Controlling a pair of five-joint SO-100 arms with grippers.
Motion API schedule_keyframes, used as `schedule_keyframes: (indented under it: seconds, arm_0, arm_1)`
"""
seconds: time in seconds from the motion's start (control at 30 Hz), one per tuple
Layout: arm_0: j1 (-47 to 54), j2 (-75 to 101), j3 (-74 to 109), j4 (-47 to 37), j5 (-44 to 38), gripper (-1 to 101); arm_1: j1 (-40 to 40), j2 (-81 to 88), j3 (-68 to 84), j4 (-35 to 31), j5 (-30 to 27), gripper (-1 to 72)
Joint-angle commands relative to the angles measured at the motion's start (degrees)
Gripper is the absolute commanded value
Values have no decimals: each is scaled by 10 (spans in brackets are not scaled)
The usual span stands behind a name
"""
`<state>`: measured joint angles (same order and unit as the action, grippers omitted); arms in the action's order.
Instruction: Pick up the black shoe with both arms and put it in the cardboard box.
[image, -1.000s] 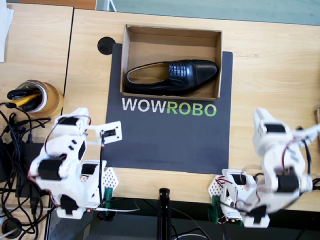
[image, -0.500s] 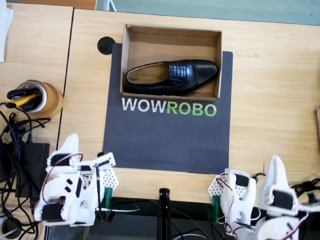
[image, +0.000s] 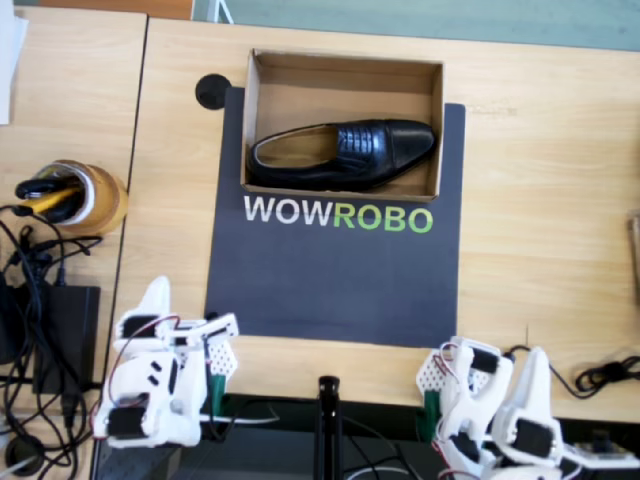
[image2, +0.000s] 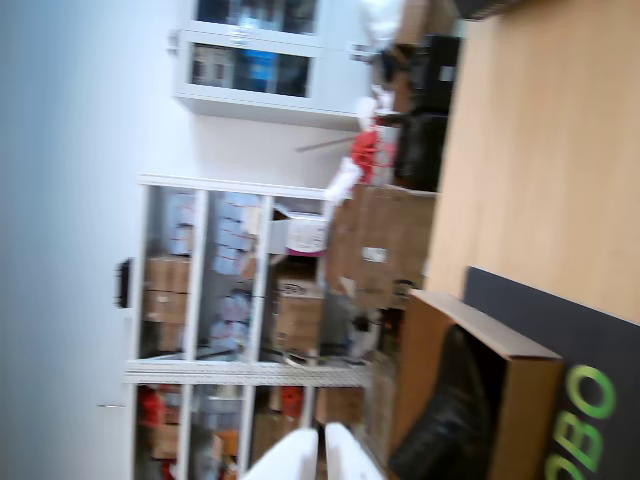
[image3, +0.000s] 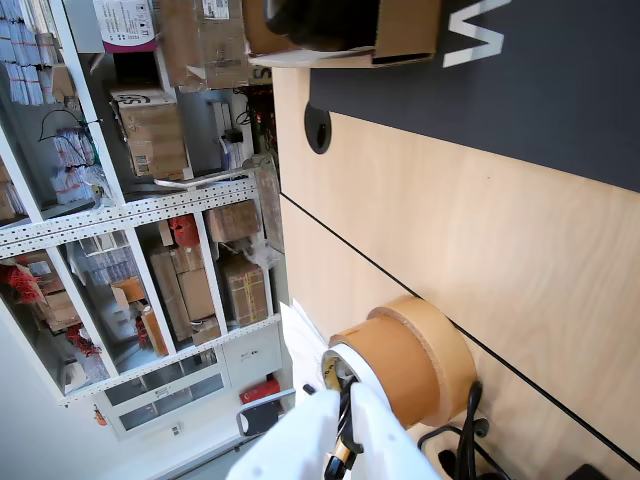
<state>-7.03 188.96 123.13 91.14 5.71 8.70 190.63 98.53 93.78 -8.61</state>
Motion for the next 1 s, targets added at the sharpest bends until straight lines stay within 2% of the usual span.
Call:
schedule_keyframes:
  seconds: [0.0, 0.23, 0.4, 0.57, 0.8, 0.97]
  arm_0:
    - [-11, 17, 31, -9, 12, -2]
    - [-12, 17, 132, -77, 17, -2]
    - [-11, 17, 228, -135, 15, -2]
    - [-4, 17, 309, -165, 16, -2]
    - [4, 17, 412, -222, 28, -2]
    - [17, 17, 446, -232, 22, -2]
  arm_1:
    - [2, 37, 37, -16, -12, -2]
    - [-19, 47, 98, -35, -14, -2]
    - [-36, 47, 200, -71, -15, -1]
    - [-69, 48, 320, -129, -13, -1]
    - [-74, 48, 477, -210, -34, -1]
    - [-84, 48, 591, -253, -22, -1]
